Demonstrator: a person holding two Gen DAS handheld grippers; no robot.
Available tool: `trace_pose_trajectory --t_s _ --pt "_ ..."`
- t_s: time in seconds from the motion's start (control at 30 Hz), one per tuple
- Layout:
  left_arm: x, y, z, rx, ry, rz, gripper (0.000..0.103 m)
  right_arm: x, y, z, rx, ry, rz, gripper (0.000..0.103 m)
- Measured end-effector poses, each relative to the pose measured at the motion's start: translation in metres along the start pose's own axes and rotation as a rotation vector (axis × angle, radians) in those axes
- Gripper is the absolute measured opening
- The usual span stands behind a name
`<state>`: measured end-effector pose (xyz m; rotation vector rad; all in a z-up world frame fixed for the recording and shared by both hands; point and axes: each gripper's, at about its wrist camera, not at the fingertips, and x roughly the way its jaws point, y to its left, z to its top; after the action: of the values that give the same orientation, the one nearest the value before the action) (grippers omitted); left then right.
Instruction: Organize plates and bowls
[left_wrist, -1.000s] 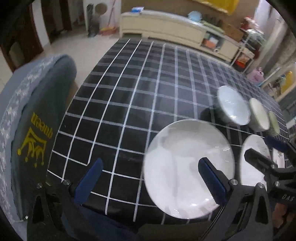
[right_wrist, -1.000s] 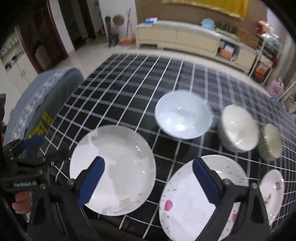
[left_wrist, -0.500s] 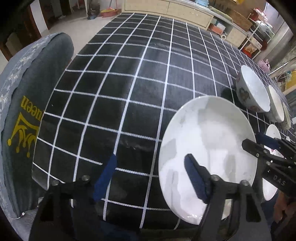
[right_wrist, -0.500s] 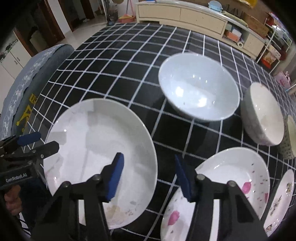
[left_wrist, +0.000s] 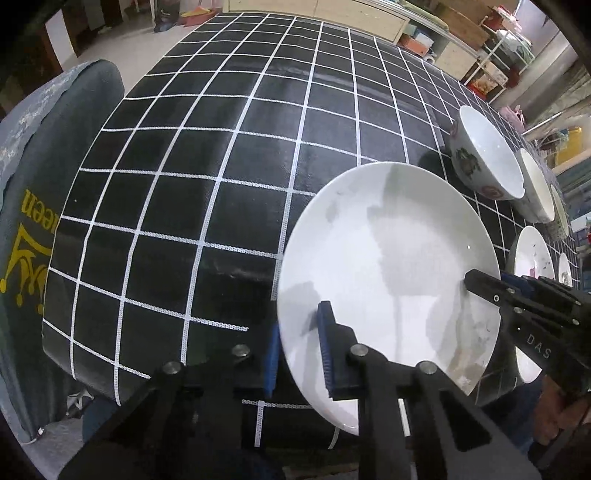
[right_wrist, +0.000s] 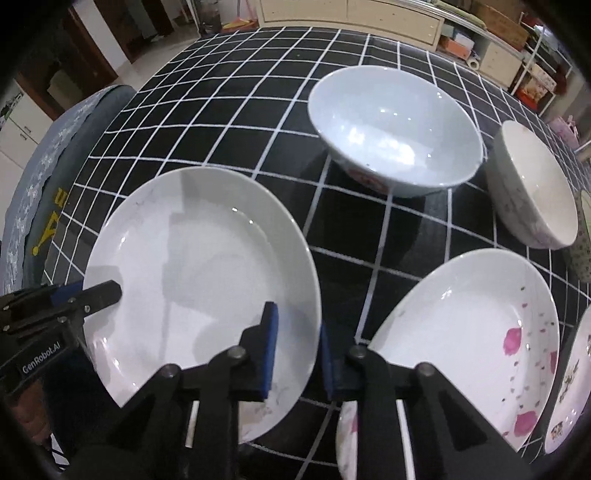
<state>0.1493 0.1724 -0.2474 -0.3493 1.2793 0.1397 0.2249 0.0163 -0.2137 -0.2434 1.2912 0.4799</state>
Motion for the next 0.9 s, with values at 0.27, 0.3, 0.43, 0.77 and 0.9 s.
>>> trace_pose_trajectory --t_s 0.27,0.3,0.43,0.77,0.9 --pt "0.005 0.004 0.012 -0.006 0.001 0.016 0.017 0.004 0.003 0.009 -0.001 0.006 0.004 0.025" --pt "0.006 0.004 0.012 -0.01 0.002 0.016 0.017 0.004 0.002 0.009 -0.001 0.005 0.006 0.025" --pt "-0.001 0.004 0.012 -0.014 -0.015 0.035 0.017 -0.005 -0.003 0.007 0.022 -0.011 0.036 0.025" --pt "-0.064 -0.024 -0.003 0.042 -0.124 0.015 0.017 -0.065 -0.029 -0.021 0.056 -0.115 0.013 0.025" --pt "-0.076 -0.061 -0.016 0.106 -0.146 -0.012 0.017 -0.088 -0.046 -0.041 0.09 -0.154 0.013 0.025"
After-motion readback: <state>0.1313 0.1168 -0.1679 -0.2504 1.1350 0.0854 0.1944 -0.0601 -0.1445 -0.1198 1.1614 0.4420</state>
